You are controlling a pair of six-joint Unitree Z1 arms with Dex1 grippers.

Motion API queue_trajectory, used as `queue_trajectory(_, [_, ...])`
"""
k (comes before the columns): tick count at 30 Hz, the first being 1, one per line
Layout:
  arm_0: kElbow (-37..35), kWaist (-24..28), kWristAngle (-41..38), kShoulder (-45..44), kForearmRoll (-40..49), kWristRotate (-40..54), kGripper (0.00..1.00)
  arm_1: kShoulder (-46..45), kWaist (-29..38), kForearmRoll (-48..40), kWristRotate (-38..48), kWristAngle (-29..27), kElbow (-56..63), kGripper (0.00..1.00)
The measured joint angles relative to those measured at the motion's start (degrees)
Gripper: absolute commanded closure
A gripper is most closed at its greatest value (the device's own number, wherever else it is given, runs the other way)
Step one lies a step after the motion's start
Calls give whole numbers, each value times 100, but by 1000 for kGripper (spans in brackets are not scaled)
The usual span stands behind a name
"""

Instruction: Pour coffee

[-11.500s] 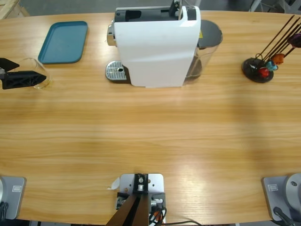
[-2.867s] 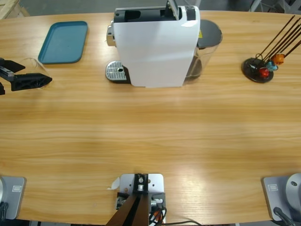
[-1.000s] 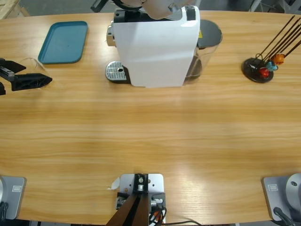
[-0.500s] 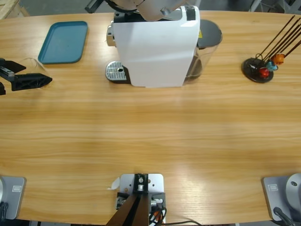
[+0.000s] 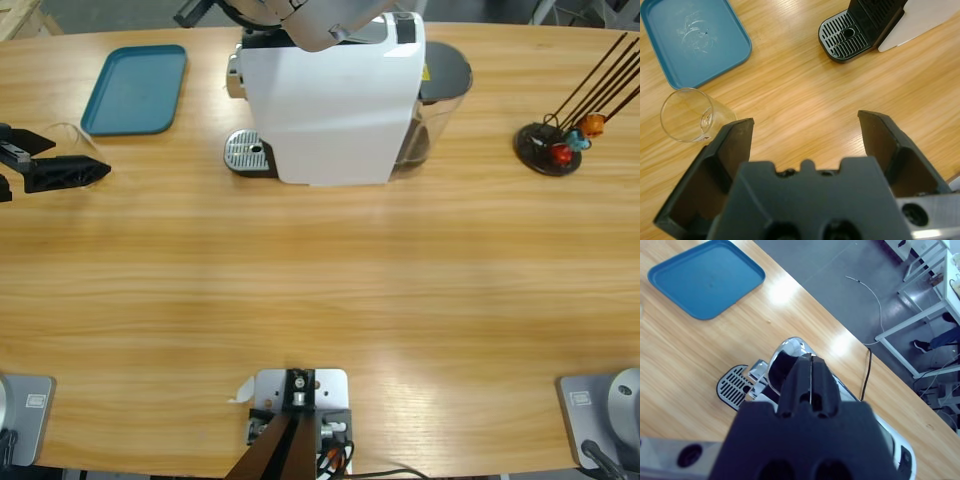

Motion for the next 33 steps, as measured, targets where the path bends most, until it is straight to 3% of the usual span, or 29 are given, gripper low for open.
queue_trajectory(26, [0,-26,-7,28,5,-1,127,83,87,-467,276,258,473,1000])
queue_trajectory(33, [0,-32,-7,28,9,-10,87,-370,168,-426,324,554,882,1000])
